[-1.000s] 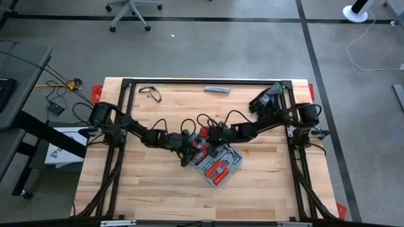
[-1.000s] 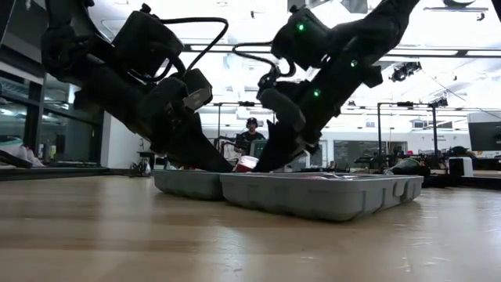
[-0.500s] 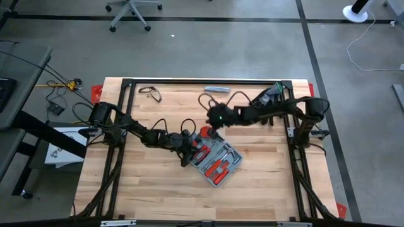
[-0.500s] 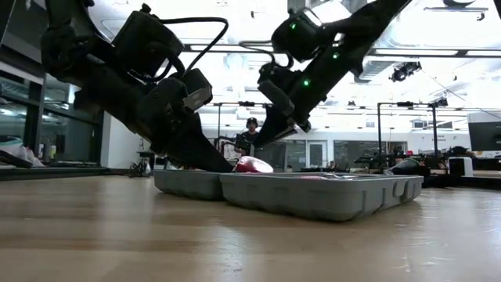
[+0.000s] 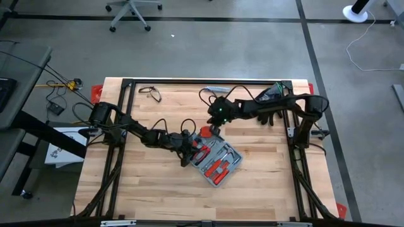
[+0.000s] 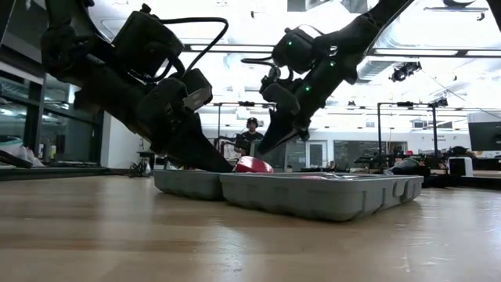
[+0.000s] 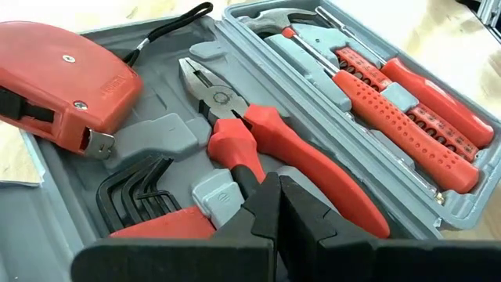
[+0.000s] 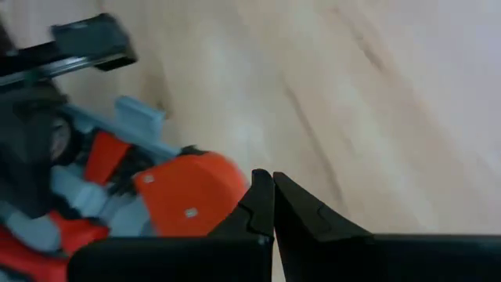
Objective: Prefit tool cases
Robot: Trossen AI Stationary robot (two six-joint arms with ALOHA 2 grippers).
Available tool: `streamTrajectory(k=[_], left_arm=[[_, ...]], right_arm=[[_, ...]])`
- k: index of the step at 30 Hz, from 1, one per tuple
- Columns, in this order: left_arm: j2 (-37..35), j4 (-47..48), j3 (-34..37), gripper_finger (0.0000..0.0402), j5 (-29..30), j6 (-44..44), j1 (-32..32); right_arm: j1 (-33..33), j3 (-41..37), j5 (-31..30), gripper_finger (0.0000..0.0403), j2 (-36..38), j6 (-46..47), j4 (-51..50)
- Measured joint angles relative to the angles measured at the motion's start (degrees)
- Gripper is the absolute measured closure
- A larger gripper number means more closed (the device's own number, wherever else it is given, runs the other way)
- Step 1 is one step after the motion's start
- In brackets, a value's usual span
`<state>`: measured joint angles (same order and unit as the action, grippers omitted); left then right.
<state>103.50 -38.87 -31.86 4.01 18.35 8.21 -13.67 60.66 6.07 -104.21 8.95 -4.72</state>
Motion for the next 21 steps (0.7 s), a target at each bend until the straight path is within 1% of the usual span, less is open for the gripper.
streamTrajectory(k=[6, 11, 17, 19, 21], left_arm=[[0.0, 0.0, 0.0, 0.0401, -0.2, 0.0, 0.0], [0.0, 0.0, 0.0, 0.0401, -0.5, 0.0, 0.1], [0.0, 0.1, 0.0, 0.0401, -0.7, 0.0, 0.1], [0.0, 0.1, 0.0, 0.0401, -0.6, 0.0, 0.1], [0.0, 0.1, 0.0, 0.0401, -0.6, 0.0, 0.1]], right_arm=[[1.0, 0.0, 2.0, 0.0403, -3.9, 1.3, 1.1], [2.8, 0.2, 1.4, 0.0403, -3.7, 2.6, -3.4], [5.1, -0.1, -3.7, 0.0403, -0.4, 2.6, -10.0], [5.8, -0.2, -6.8, 0.0403, 0.8, 2.4, -9.9], [6.4, -0.1, -9.6, 0.0403, 1.6, 1.4, -7.5]])
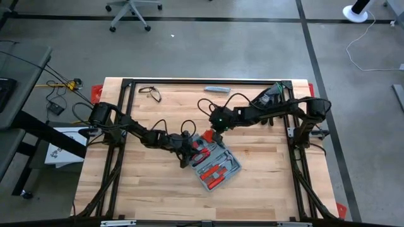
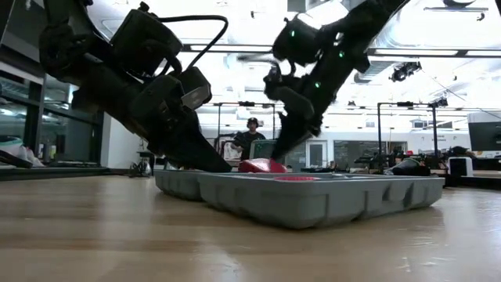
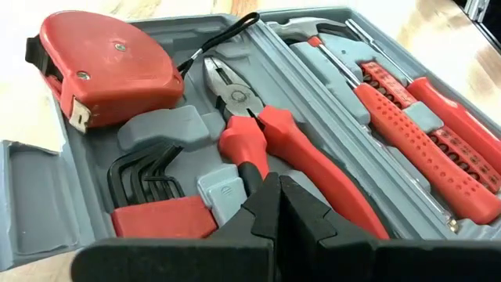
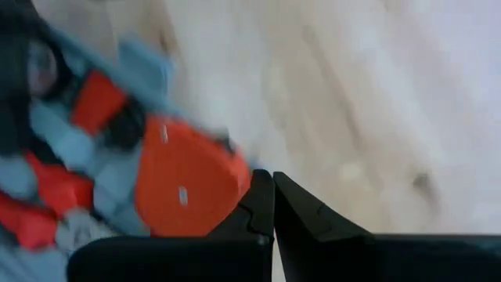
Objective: Prefit tool cases
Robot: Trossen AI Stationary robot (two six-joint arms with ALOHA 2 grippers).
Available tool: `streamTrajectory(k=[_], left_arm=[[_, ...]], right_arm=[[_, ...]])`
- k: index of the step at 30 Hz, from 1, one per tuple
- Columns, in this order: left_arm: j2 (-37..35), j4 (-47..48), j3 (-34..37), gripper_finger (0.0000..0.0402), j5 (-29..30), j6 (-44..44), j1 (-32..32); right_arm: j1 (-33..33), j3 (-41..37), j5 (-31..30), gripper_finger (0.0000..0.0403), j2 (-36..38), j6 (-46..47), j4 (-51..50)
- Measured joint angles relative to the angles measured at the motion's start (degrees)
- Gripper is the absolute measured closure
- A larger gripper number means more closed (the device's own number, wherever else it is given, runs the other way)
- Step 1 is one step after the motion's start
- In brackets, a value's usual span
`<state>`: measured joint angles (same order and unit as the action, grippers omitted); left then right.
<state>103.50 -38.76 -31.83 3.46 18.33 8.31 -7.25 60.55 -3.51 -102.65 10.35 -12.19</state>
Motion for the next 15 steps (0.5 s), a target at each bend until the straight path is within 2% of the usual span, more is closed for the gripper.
streamTrajectory(k=[6, 12, 15], left_arm=[[0.0, 0.0, 0.0, 0.0401, 0.0, 0.0, 0.0], [0.0, 0.0, 0.0, 0.0401, 0.0, 0.0, 0.0], [0.0, 0.0, 0.0, 0.0401, 0.0, 0.0, 0.0]], right_arm=[[0.2, 0.0, -0.5, 0.0403, -1.2, -0.2, 6.5], [0.0, 0.0, 3.2, 0.0403, -4.1, 1.4, 5.3], [0.7, 0.1, 3.7, 0.0403, -3.8, 1.7, 1.6]])
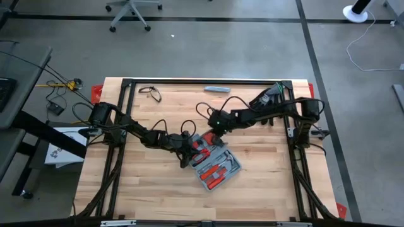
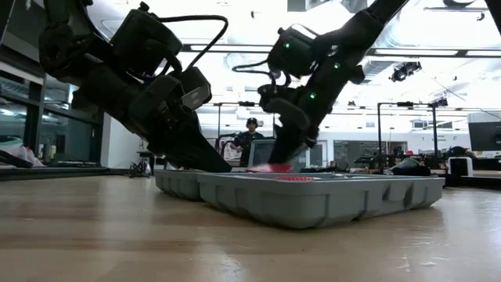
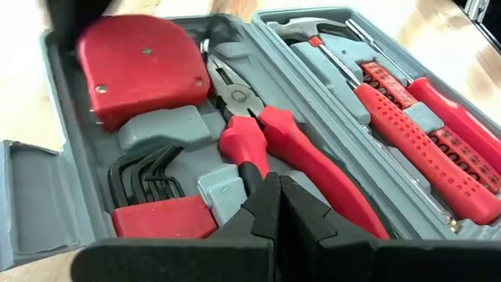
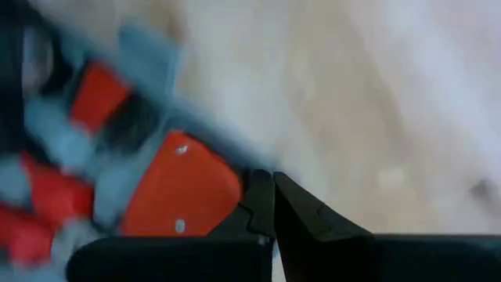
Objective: Prefit tool cases
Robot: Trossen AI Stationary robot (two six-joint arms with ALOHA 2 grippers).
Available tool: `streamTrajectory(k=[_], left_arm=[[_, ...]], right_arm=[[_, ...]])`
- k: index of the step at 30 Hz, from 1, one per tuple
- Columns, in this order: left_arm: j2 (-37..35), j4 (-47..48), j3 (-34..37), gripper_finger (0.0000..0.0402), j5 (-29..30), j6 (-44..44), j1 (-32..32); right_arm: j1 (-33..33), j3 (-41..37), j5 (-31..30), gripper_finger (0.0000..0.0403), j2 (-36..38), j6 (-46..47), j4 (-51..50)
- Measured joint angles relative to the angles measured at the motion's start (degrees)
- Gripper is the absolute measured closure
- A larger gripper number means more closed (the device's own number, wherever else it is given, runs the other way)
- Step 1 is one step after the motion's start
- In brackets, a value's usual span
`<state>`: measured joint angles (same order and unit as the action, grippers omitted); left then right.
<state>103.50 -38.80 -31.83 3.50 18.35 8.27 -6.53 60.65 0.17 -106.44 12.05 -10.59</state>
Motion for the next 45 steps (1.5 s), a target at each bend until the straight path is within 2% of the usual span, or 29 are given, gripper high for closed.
streamTrajectory(k=[6, 13, 15, 19, 23, 25, 30, 33, 35, 39, 40, 45], left_arm=[[0.0, 0.0, 0.0, 0.0401, 0.2, 0.0, 0.0], [0.0, 0.0, 0.0, 0.0401, 0.4, 0.0, 0.0], [0.0, 0.0, 0.0, 0.0401, 0.3, -0.1, 0.0], [0.0, -0.1, 0.0, 0.0401, 0.2, -0.5, 0.0], [0.0, -0.6, 0.0, 0.0401, -0.1, -0.5, 0.0], [0.0, -1.1, 0.1, 0.0401, 0.2, -1.1, 0.0], [0.1, -1.4, 0.1, 0.0401, 2.0, -2.0, 0.0], [0.1, -1.5, 0.1, 0.0401, 2.4, -2.0, 0.0], [0.1, -1.5, 0.1, 0.0401, 2.7, -2.0, 0.0], [0.1, -1.5, 0.1, 0.0401, 3.3, -2.0, 0.0], [0.1, -1.5, 0.1, 0.0401, 3.5, -2.0, 0.0], [0.1, -1.5, 0.1, 0.0401, 3.9, -2.0, 0.0]], right_arm=[[1.0, 0.0, -2.5, 0.0403, 2.9, -0.1, -2.3], [1.4, 0.0, -2.8, 0.0403, 3.2, -0.5, 3.1], [1.4, -0.1, 1.6, 0.0403, 3.2, -1.0, 11.8], [0.9, -3.9, 14.5, 0.0403, 2.7, 6.7, 39.7], [0.1, -11.8, 16.4, 0.0403, 0.9, 15.6, 55.7], [0.1, -14.9, 12.1, 0.0403, 0.9, 16.8, 58.5], [1.5, -17.7, -9.8, 0.0403, 0.7, 9.0, 50.3], [1.9, -14.8, -14.6, 0.0403, 0.8, 4.7, 44.6], [2.5, -12.0, -18.8, 0.0403, 0.3, 2.3, 37.0], [4.4, -7.3, -34.3, 0.0403, -2.1, -0.5, 23.2], [4.6, -7.0, -36.8, 0.0403, -2.6, -0.6, 22.5], [5.1, -6.5, -40.7, 0.0403, -4.1, -2.0, 25.6]])
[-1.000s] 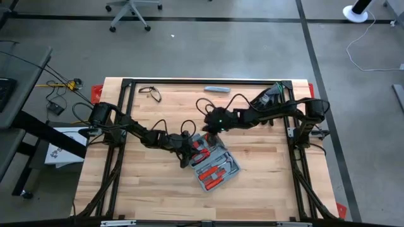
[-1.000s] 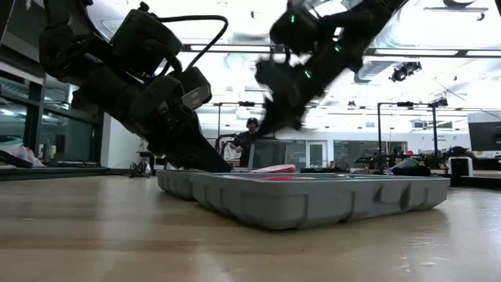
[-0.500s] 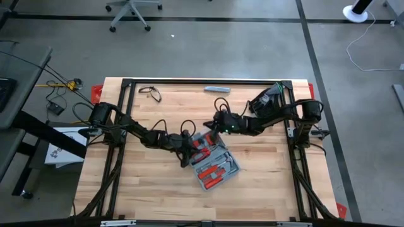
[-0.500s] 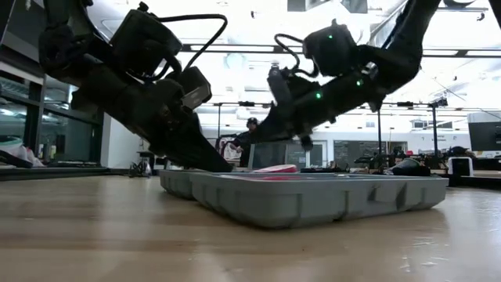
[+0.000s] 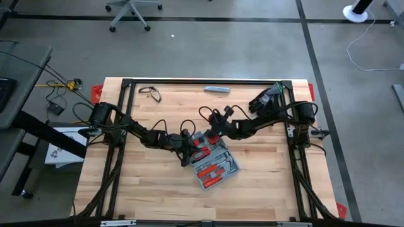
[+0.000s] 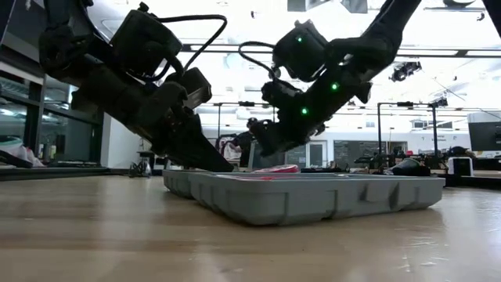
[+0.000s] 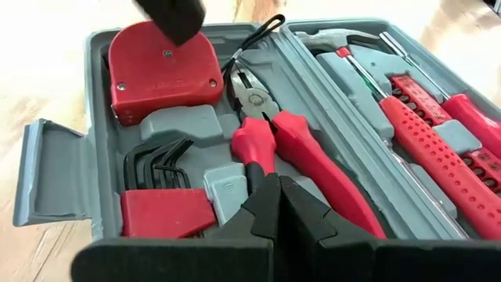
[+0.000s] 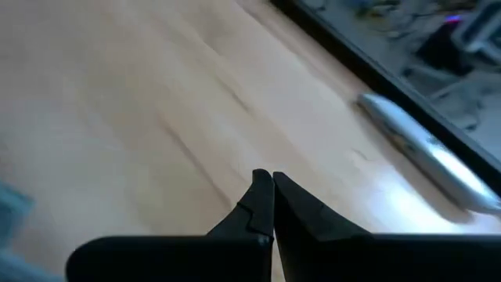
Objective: Prefit tool cases
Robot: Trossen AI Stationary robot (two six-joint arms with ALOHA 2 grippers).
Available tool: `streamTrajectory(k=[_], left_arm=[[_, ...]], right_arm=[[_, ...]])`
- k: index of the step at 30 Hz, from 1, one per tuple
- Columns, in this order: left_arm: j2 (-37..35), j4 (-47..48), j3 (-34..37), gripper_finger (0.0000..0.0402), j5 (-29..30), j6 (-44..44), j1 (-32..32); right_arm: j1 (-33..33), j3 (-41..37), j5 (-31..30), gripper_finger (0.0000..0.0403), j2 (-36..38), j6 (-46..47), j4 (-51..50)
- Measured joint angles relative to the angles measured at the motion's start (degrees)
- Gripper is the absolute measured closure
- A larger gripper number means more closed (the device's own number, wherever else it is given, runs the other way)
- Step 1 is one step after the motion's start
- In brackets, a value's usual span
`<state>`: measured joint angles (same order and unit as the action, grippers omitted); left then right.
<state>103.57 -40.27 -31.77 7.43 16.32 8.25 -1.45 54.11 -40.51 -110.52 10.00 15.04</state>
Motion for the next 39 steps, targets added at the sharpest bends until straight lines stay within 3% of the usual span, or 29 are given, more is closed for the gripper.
streamTrajectory(k=[3, 9, 16, 20, 25, 30, 34, 39], left_arm=[[0.0, 0.0, 0.0, 0.0401, 0.2, 0.0, 0.0], [0.0, 0.1, 0.0, 0.0401, 0.4, 0.0, 0.0], [0.0, 0.2, -0.1, 0.0401, 1.0, -0.1, 0.0], [0.0, 0.2, -0.1, 0.0401, 1.0, -0.4, 0.0], [0.0, 0.2, -0.1, 0.0401, 1.0, -0.4, 0.0], [0.0, 0.2, -0.1, 0.0401, 0.9, -0.5, 0.0], [0.0, 0.2, -0.1, 0.0401, 0.9, -0.5, 0.0], [0.0, 0.2, -0.1, 0.0401, 0.9, -0.5, 0.0]], right_arm=[[-0.1, 0.0, -3.7, 0.0403, -1.7, 0.3, -0.9], [-0.9, 0.3, -0.9, 0.0403, -4.7, 6.7, -2.7], [1.9, 1.9, -10.1, 0.0403, 2.4, -10.8, -3.2], [2.2, 4.4, -11.0, 0.0403, 5.7, -17.8, -6.9], [1.6, 5.9, -10.1, 0.0403, 5.4, -19.2, -14.9], [0.0, 4.3, -2.7, 0.0403, -0.9, -12.0, -15.9], [0.3, 4.9, -4.9, 0.0403, -3.5, -11.3, -16.4], [2.0, 5.9, -9.7, 0.0403, 0.9, -18.0, -20.4]])
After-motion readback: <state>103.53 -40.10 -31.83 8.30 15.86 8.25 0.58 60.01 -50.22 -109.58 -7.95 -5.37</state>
